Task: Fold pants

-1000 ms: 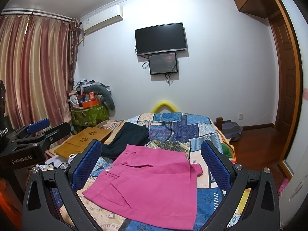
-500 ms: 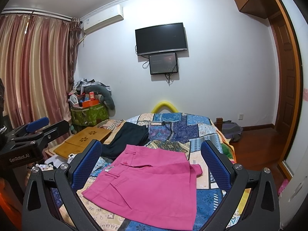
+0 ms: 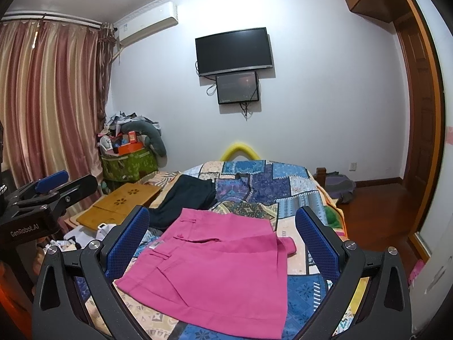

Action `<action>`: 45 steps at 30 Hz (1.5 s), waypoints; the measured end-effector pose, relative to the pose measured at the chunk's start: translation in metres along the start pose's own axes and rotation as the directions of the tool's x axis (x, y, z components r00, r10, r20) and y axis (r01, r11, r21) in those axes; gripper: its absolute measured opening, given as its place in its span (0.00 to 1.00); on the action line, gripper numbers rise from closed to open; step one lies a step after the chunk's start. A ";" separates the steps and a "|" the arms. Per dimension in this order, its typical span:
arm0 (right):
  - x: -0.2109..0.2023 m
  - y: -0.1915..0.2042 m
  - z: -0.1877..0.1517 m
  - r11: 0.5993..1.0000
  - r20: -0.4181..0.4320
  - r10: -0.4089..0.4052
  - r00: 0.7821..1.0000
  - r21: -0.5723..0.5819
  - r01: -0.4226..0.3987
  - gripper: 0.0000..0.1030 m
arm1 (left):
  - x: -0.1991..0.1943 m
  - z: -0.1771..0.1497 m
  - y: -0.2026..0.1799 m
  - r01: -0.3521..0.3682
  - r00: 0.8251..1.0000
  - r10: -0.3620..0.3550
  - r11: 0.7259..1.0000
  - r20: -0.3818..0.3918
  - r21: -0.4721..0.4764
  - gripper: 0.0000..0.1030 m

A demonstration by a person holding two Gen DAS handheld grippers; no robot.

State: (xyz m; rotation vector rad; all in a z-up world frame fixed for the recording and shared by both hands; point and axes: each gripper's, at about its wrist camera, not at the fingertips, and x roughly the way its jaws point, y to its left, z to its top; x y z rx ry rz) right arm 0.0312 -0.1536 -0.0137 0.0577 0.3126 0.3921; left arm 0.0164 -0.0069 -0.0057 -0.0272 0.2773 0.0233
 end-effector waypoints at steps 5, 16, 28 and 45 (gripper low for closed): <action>0.023 -0.012 -0.005 1.000 -0.045 -0.009 0.999 0.009 0.010 0.99 | 0.031 -0.002 0.009 0.020 0.998 -0.020 1.000 -0.058 -0.004 1.00; 0.111 -0.062 -0.042 0.998 -0.255 -0.069 0.965 -0.013 0.068 0.99 | 0.169 -0.033 0.053 -0.026 0.932 0.011 0.999 -0.362 -0.037 1.00; 0.195 -0.110 -0.079 1.000 -0.500 -0.009 0.866 0.017 0.020 0.92 | 0.287 -0.099 0.089 0.004 0.735 0.021 0.999 -0.678 0.036 0.87; 0.265 -0.133 -0.083 0.993 -0.589 0.117 0.799 0.070 -0.093 0.27 | 0.337 -0.130 0.082 0.145 0.570 -0.136 0.987 -0.810 -0.064 0.47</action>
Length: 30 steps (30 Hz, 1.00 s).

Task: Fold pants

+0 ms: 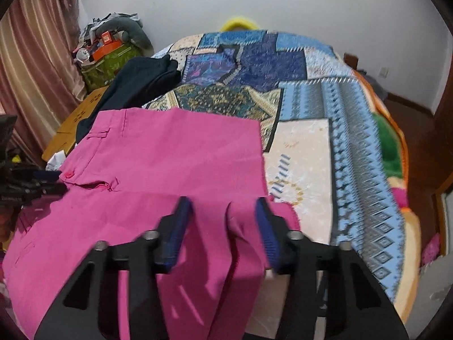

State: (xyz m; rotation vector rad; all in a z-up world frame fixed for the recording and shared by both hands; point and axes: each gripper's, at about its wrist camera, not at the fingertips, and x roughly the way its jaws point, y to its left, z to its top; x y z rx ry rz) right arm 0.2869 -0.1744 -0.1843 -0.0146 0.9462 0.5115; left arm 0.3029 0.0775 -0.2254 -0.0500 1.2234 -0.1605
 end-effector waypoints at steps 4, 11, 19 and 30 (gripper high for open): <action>0.006 -0.004 -0.002 1.000 -0.022 0.014 1.000 0.010 -0.014 0.08 | 0.000 -0.003 0.000 0.014 1.000 -0.014 1.000 -0.003 0.005 0.31; 0.000 0.003 -0.008 0.998 -0.012 -0.050 0.999 -0.048 0.049 0.03 | -0.001 -0.013 -0.008 -0.110 0.994 0.108 0.991 0.027 0.074 0.22; 0.009 -0.006 -0.015 0.995 -0.076 -0.094 0.993 -0.039 0.091 0.03 | 0.003 -0.010 -0.008 -0.152 0.988 0.150 0.985 0.033 0.076 0.23; -0.023 -0.013 -0.017 0.999 -0.080 -0.046 0.996 0.025 0.048 0.04 | -0.015 -0.005 -0.005 -0.110 0.993 0.107 0.992 0.043 0.060 0.32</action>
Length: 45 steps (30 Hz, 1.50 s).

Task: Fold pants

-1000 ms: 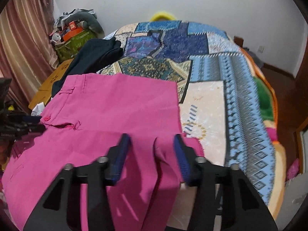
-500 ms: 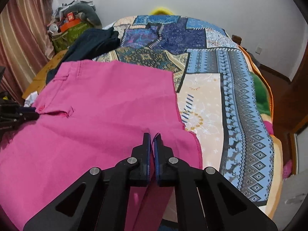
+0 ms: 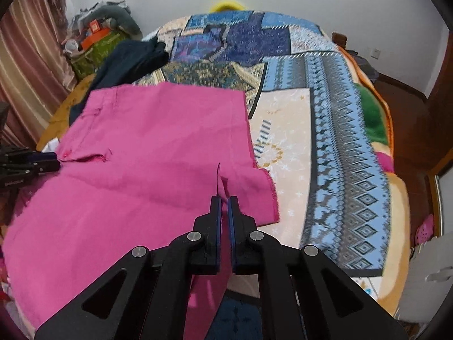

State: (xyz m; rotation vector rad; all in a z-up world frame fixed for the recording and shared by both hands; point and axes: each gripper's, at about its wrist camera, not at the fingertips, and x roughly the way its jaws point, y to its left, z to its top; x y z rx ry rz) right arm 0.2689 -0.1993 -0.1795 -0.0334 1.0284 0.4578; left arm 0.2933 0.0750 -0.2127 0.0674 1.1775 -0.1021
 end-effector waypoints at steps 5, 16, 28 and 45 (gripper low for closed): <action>-0.022 -0.006 0.008 1.000 0.063 -0.016 0.998 0.027 0.015 0.15 | -0.015 0.011 0.009 0.002 0.999 0.000 0.999 0.052 -0.034 0.40; 0.006 -0.029 0.023 0.993 0.032 -0.028 0.999 0.115 0.024 0.41 | 0.021 0.041 0.030 0.093 0.996 -0.094 0.984 0.001 -0.153 0.46; 0.047 -0.027 0.017 0.995 -0.072 0.036 0.997 0.099 -0.029 0.26 | 0.043 0.047 0.007 0.090 0.995 -0.093 0.994 -0.046 -0.061 0.21; 0.042 -0.029 0.002 0.996 -0.068 -0.089 0.994 -0.034 0.087 0.02 | 0.049 0.044 0.001 -0.064 0.998 0.064 0.998 -0.009 0.000 0.07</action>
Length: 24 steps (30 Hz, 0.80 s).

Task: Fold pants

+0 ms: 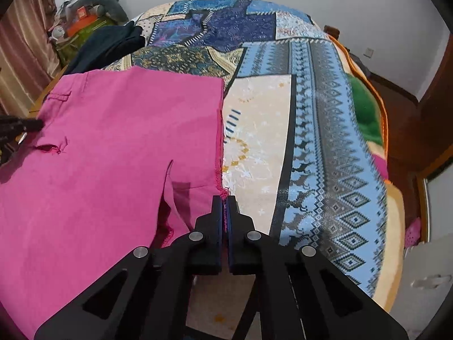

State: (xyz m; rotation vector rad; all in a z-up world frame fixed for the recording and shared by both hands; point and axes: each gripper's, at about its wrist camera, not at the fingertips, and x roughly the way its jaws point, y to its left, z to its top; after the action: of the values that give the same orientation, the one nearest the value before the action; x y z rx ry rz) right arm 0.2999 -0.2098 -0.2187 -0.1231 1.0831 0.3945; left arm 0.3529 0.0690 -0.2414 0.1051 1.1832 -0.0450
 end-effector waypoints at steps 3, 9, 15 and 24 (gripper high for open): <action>0.003 0.003 0.001 1.000 -0.016 -0.004 1.000 0.000 0.004 0.02 | 0.001 -0.002 0.000 -0.002 1.000 0.002 1.000 0.000 -0.016 0.07; -0.005 0.002 0.004 1.000 -0.025 0.010 1.000 -0.023 -0.011 0.05 | -0.016 -0.001 0.008 0.016 1.000 -0.016 1.000 0.000 -0.010 0.13; -0.038 0.001 0.013 1.000 0.071 -0.023 0.997 -0.014 0.024 0.15 | -0.051 0.005 0.014 -0.039 0.991 0.038 0.999 0.129 0.005 0.48; -0.061 0.012 0.052 1.000 0.208 0.014 0.978 -0.010 -0.012 0.50 | -0.070 0.042 0.030 -0.040 0.971 0.049 0.998 0.233 -0.043 0.62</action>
State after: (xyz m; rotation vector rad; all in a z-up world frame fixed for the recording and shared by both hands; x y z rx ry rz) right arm 0.3142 -0.1992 -0.1392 -0.0805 0.8762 0.4141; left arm 0.3679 0.0931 -0.1594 0.0906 0.9451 0.0045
